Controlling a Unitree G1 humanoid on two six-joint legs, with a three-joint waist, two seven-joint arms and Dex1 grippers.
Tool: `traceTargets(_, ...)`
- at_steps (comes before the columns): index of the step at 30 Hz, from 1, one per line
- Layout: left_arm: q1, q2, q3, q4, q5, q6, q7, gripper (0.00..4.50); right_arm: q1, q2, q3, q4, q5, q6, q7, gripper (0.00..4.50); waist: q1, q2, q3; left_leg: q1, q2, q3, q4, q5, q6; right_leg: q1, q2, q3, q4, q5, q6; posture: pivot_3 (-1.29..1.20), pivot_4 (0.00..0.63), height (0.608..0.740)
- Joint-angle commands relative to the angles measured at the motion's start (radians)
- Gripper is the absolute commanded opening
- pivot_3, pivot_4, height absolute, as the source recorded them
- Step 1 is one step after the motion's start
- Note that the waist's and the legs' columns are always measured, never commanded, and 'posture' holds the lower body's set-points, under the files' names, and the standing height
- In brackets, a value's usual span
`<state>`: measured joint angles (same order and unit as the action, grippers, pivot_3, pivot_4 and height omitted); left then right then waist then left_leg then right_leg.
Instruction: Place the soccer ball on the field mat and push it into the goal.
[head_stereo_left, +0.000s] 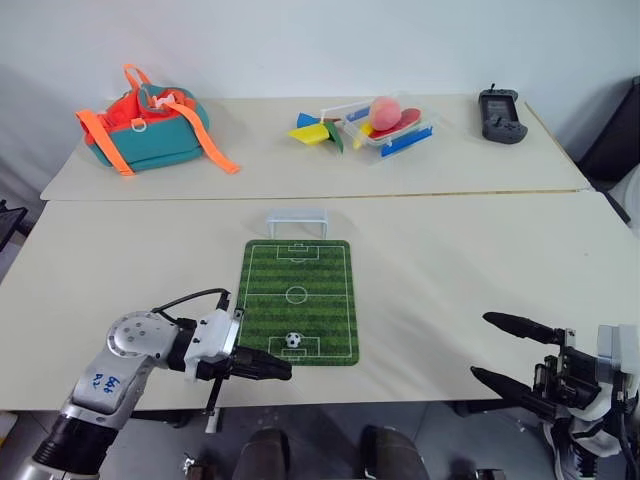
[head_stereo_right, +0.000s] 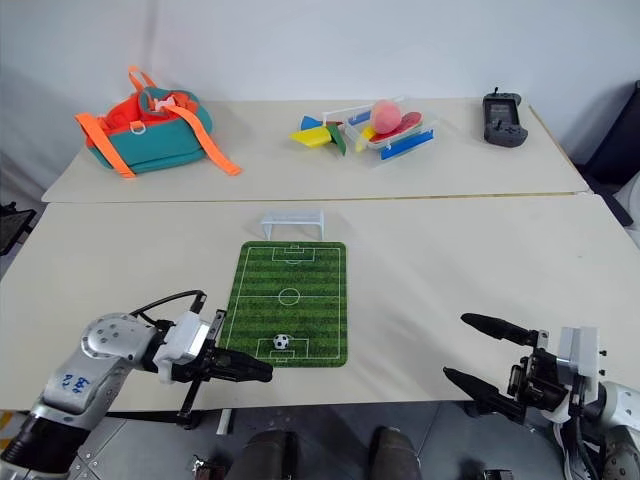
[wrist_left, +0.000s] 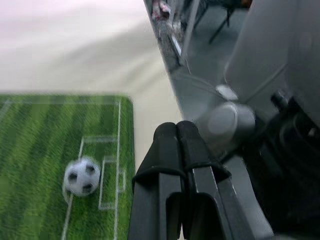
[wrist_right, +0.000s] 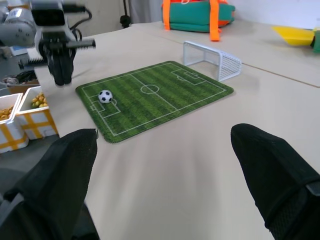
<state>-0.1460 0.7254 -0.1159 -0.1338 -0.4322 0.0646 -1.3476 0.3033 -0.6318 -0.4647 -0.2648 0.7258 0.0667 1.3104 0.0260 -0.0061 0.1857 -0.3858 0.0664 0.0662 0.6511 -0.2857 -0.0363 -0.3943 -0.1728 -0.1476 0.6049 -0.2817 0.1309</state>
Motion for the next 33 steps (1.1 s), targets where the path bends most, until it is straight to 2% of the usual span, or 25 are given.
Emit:
traceTargets(1,-0.039,-0.028,-0.025,0.058,0.069,-0.049,0.027,0.01,0.009,0.002,-0.002,-0.045,0.008,-0.007,-0.022,4.5,0.0,0.0,0.0,0.0,0.0,0.0,0.0,0.0,0.0,0.0,0.0,0.0,0.0,0.0,0.0,0.0,0.15,0.74)
traceTargets(5,-0.108,-0.09,-0.05,0.184,0.192,-0.117,0.132,0.01,-0.016,0.001,0.01,-0.047,0.006,-0.008,-0.041,4.5,0.001,0.0,0.0,0.0,0.0,0.0,0.0,0.0,0.0,0.0,0.0,0.0,0.0,0.0,0.0,0.0,0.15,0.74)
traceTargets(10,-0.171,-0.142,-0.022,0.273,0.235,-0.162,0.226,0.01,-0.07,-0.007,0.038,-0.029,0.001,-0.003,-0.058,4.5,-0.001,0.0,0.0,0.0,0.0,0.0,0.001,0.0,0.0,0.0,0.0,0.0,0.001,0.0,0.0,0.0,0.15,0.74)
traceTargets(12,-0.225,-0.174,0.016,0.326,0.246,-0.167,0.319,0.01,-0.111,-0.006,0.05,-0.013,0.0,-0.001,-0.067,4.5,-0.001,0.0,0.0,0.0,0.0,0.0,0.001,0.0,0.0,0.0,0.0,0.0,0.002,0.0,0.0,0.0,0.15,0.74)
traceTargets(15,-0.281,-0.207,0.07,0.34,0.203,-0.149,0.375,0.01,-0.171,-0.008,0.075,0.013,-0.008,0.006,-0.081,4.5,-0.002,0.0,0.0,0.0,0.0,0.0,0.002,0.0,0.0,0.0,0.0,0.0,0.002,0.001,0.0,0.0,0.15,0.74)
traceTargets(21,-0.3,-0.215,0.098,0.309,0.162,-0.107,0.369,0.01,-0.263,0.0,0.101,0.082,-0.016,0.001,-0.088,4.5,-0.003,0.0,0.0,0.0,0.0,0.0,0.002,0.001,-0.002,0.0,0.0,0.001,0.006,0.002,0.001,0.0,0.15,0.74)
traceTargets(26,-0.32,-0.212,0.157,0.295,0.074,-0.023,0.372,0.01,-0.34,-0.002,0.126,0.161,-0.037,-0.009,-0.071,4.5,-0.002,0.0,0.0,0.0,0.0,0.001,0.002,0.002,-0.004,0.0,0.0,0.001,0.006,0.002,0.001,0.0,0.15,0.74)
traceTargets(33,-0.263,-0.17,0.272,0.225,-0.007,0.079,0.407,0.01,-0.421,-0.025,0.132,0.246,-0.055,-0.018,-0.033,4.5,-0.003,0.0,0.0,-0.001,0.0,0.001,0.002,0.003,-0.004,0.0,0.0,0.001,0.006,0.002,0.001,0.0,0.15,0.74)
